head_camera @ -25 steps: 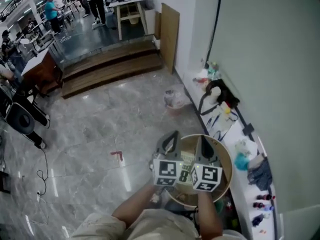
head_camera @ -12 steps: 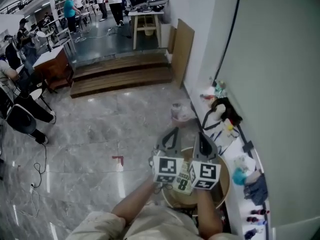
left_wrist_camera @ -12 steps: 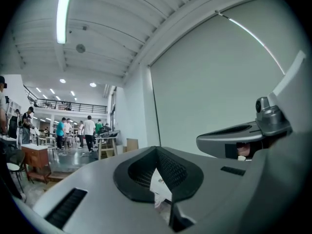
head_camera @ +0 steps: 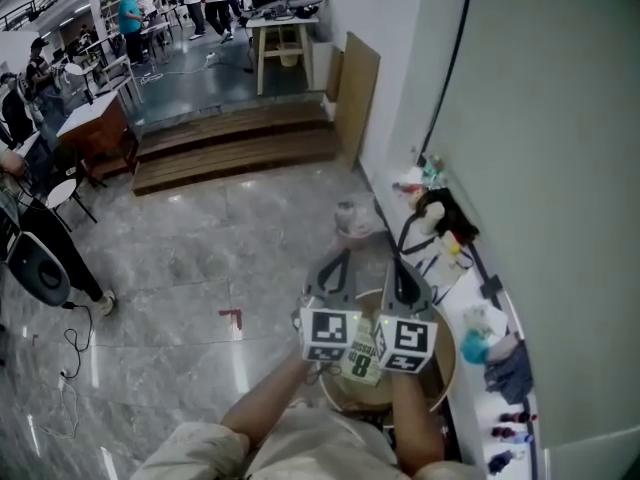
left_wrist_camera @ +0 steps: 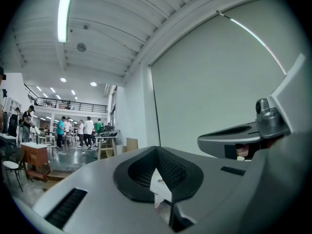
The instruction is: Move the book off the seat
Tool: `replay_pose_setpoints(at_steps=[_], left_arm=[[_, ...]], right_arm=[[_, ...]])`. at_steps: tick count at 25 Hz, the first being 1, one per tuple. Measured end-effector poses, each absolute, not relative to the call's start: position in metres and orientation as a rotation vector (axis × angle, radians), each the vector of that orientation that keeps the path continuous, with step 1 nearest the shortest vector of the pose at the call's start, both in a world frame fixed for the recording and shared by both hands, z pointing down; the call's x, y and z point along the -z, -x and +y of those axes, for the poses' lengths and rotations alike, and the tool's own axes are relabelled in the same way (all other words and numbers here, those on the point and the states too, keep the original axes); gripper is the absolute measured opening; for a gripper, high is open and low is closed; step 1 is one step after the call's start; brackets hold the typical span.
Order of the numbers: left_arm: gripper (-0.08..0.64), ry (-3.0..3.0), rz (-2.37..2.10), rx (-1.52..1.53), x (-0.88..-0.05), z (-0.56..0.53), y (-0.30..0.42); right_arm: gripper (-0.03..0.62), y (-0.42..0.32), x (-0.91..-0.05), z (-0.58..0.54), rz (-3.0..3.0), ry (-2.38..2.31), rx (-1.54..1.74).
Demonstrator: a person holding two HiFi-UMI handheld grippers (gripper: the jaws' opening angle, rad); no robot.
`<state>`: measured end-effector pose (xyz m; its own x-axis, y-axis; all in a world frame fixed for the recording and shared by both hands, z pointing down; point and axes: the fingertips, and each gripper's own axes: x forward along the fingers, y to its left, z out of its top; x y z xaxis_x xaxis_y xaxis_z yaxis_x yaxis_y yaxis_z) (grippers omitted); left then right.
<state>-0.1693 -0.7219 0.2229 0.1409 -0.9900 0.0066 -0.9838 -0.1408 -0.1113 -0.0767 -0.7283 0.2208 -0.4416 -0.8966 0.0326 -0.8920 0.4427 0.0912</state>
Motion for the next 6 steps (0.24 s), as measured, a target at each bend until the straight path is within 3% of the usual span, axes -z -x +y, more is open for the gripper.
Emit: replay_pose_setpoints(at_steps=[6], left_arm=[[0.003, 2.32, 2.002, 0.122, -0.2251, -0.7239, 0.1644]], right_arm=[[0.005, 0.0744, -0.2232, -0.7312, -2.601, -1.606, 0.093]])
